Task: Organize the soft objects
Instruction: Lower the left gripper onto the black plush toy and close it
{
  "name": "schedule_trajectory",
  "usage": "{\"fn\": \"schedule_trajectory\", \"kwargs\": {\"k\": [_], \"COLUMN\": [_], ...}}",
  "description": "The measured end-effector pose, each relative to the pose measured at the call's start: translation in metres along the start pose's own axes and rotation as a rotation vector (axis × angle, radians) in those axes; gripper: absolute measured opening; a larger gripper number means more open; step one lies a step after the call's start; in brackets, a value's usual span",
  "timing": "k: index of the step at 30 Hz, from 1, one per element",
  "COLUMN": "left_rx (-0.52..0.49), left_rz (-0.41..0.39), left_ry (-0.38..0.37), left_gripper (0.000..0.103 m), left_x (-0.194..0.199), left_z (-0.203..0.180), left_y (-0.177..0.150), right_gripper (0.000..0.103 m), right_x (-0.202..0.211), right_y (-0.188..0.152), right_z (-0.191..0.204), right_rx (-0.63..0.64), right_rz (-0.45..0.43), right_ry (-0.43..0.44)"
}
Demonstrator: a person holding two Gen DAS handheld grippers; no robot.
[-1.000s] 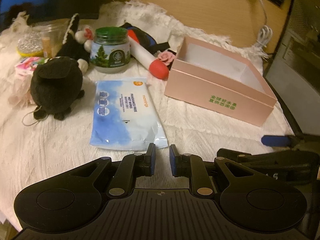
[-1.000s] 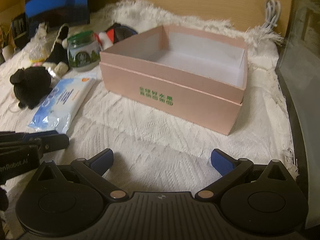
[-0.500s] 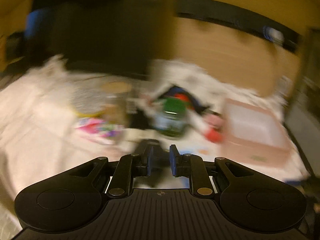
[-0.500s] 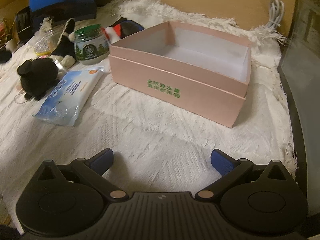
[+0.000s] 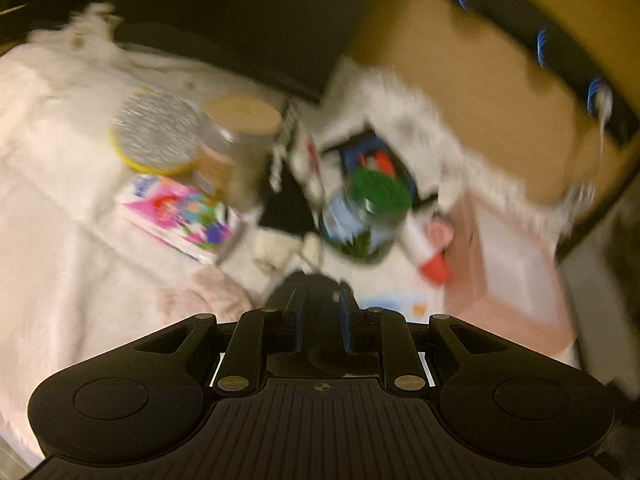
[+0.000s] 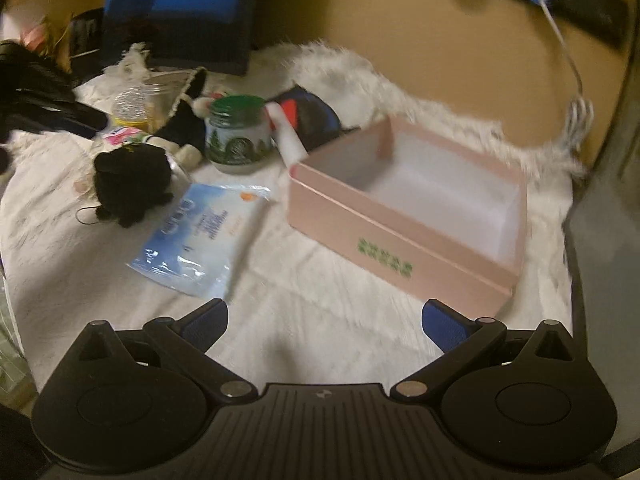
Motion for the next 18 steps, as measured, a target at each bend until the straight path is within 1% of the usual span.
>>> {"fn": "schedule_trajectory", "kwargs": {"k": [1,2,3,4,5,7,8,10,11,12,13,14,15,18], "left_rx": [-0.026,-0.06,-0.103,-0.159,-0.211,-0.271,-0.288,-0.313,-0.318,-0.31,-0.293,-0.27,-0.248,-0.132], "left_rz": [0.029,0.07,0.094,0.069,0.064,0.082,0.083,0.072,0.068,0.073,0.093,0.125,0.157,0.302], "left_ry": [0.01,0.037,0.071,0.089,0.103,0.108,0.118,0.189,0.205,0.203,0.195,0.178,0.152,0.007], "left_gripper": [0.023,0.024,0.024,0.026,0.027,0.028,0.032,0.043,0.056,0.066,0.07,0.078,0.081,0.08], "left_x": [-0.009,-0.021,-0.031,-0.033,-0.034,-0.036,-0.036,-0.04,-0.041,-0.043,-0.045,-0.049,-0.053,-0.074], "left_z": [-0.005,-0.01,-0.015,-0.023,-0.031,-0.039,-0.041,-0.039,-0.037,-0.035,-0.033,-0.03,-0.028,-0.012], "left_y": [0.002,0.003,0.001,-0.002,-0.005,-0.008,-0.009,-0.005,-0.001,0.003,0.006,0.008,0.01,0.01], "right_gripper": [0.103,0.103,0.103,0.103,0.103,0.103,0.103,0.103,0.103,0.103,0.103,0.103,0.103,0.103], "right_x": [0.002,0.003,0.004,0.006,0.007,0.005,0.002,-0.004,-0.006,-0.006,-0.006,-0.006,-0.006,-0.008], "right_y": [0.001,0.002,0.003,0.003,0.003,0.002,0.002,0.005,0.006,0.008,0.011,0.014,0.018,0.033], "right_z": [0.003,0.006,0.008,0.009,0.01,0.011,0.011,0.014,0.016,0.019,0.022,0.026,0.029,0.043], "right_rx": [0.008,0.016,0.022,0.024,0.022,0.003,-0.008,-0.03,-0.037,-0.039,-0.039,-0.036,-0.034,-0.015], "right_rz": [-0.002,-0.003,-0.007,-0.011,-0.013,-0.006,0.005,0.028,0.033,0.032,0.029,0.026,0.024,0.006], "right_ry": [-0.002,-0.004,-0.008,-0.014,-0.014,0.008,0.027,0.056,0.064,0.074,0.092,0.112,0.129,0.157]}}
Point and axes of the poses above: each gripper's, at about its wrist camera, not at the fingertips, and x roughly against the way its jaws point, z to its left, y to its top, the point moved 3 cm from there along -x, roughly the way its jaws point, and after that the axes turned 14 degrees about z, right-handed, at the moved point
